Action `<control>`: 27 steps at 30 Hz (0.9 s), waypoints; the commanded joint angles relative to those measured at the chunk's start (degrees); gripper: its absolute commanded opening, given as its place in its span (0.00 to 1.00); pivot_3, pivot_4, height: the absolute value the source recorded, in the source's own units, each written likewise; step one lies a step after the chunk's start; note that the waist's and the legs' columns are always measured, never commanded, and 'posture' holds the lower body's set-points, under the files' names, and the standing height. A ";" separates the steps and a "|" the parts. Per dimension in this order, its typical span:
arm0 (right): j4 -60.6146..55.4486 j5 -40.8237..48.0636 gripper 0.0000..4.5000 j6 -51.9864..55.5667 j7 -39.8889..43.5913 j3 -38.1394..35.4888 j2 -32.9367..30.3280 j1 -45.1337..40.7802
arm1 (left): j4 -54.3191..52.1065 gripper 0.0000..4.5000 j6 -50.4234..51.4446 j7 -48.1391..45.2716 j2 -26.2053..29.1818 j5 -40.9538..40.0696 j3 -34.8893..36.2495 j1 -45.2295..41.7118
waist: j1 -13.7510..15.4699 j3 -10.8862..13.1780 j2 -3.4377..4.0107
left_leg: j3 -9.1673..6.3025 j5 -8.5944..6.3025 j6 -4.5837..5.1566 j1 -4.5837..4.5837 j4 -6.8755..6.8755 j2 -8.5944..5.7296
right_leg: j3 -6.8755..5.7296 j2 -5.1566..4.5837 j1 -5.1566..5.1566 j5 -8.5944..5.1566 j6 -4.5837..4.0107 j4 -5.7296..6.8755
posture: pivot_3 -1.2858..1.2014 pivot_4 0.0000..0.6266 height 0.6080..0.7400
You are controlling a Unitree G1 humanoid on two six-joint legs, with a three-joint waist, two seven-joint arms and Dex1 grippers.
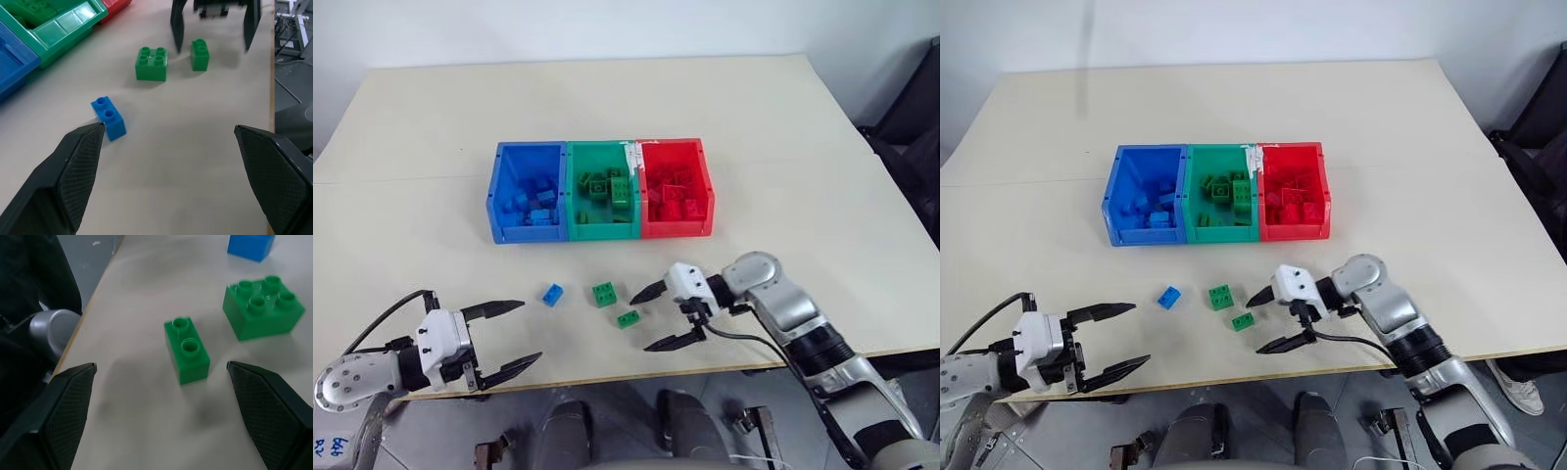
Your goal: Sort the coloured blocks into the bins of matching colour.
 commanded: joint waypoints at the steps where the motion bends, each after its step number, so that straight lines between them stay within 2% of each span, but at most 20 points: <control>1: 0.78 -1.56 0.95 -1.41 -0.88 0.91 1.52 -0.12 | -2.83 1.00 0.12 0.80 -0.46 -1.08 1.08 1.31 | -0.05 -0.03 -0.04 | 0.00 0.00 0.00 0.01 0.00 0.02 | 0.00 0.01 0.00 0.00 -0.01 0.01 | 0.52 0.24 1.00; 3: 0.42 -1.62 0.86 -1.45 -0.64 0.97 1.54 0.52 | -3.02 1.00 0.27 1.07 -0.44 -1.12 0.99 1.32 | -0.05 -0.03 -0.04 | 0.00 -0.01 0.01 0.03 0.00 0.04 | -0.01 0.03 0.00 -0.01 -0.02 0.04 | 0.52 0.24 1.00; 13: -2.74 1.77 0.12 -1.21 -1.47 -2.52 1.26 2.33 | -0.83 1.00 0.47 0.53 -0.13 -0.87 -0.20 -2.17 | -0.02 -0.03 -0.04 | 0.00 -0.01 0.01 0.03 -0.01 0.04 | -0.02 0.03 0.00 -0.02 -0.03 0.04 | 0.52 0.24 1.00; 20: -6.70 5.99 0.10 3.45 -5.16 -8.04 1.32 1.91 | 0.43 1.00 0.68 1.10 -0.79 -0.92 -1.57 -5.23 | -0.05 -0.03 -0.04 | 0.00 -0.01 0.01 0.03 -0.01 0.05 | -0.02 0.04 0.00 -0.02 -0.03 0.04 | 0.52 0.24 1.00; 23: -7.25 8.69 0.10 9.37 -11.26 -12.33 3.72 -2.24 | -0.35 1.00 2.66 3.62 -2.30 -2.56 -1.38 -7.07 | -0.14 -0.03 -0.04 | 0.02 0.00 0.00 0.03 -0.01 0.08 | -0.01 0.05 -0.01 -0.01 -0.03 0.06 | 0.52 0.24 1.00; 27: -2.89 7.90 0.10 11.19 -19.24 -15.10 8.34 -9.74 | -1.29 1.00 5.88 7.44 -4.38 -4.11 -1.48 -10.09 | -0.27 -0.03 -0.04 | 0.04 0.01 -0.02 0.04 -0.01 0.17 | -0.03 0.09 -0.06 -0.01 -0.04 0.14 | 0.52 0.24 1.00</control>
